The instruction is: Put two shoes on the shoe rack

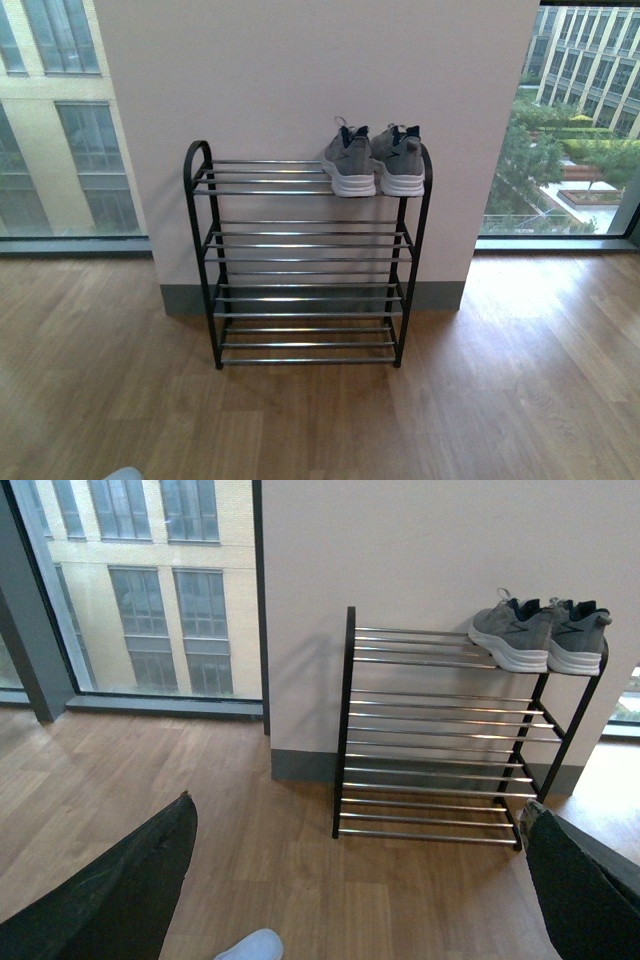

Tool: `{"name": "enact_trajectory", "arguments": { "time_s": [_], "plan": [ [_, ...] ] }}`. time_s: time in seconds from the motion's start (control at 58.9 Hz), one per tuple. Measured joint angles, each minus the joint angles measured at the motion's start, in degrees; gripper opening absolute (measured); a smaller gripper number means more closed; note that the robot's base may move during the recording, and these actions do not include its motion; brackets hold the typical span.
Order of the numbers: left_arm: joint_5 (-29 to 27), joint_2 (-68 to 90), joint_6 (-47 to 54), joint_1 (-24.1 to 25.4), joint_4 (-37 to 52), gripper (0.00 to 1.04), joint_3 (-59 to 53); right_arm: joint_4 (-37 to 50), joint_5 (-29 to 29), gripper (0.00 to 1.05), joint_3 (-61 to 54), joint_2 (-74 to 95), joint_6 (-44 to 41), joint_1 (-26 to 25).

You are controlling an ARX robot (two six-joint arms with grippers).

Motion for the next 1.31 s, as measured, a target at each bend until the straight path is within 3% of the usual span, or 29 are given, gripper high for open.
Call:
{"name": "enact_trajectory", "arguments": {
  "time_s": [1.307],
  "plan": [
    [-0.13,-0.02,0.0,0.0,-0.02,0.95,0.0,-0.07,-0.17,0.95,0.0,0.02,-0.09,-0.04]
  ]
}}
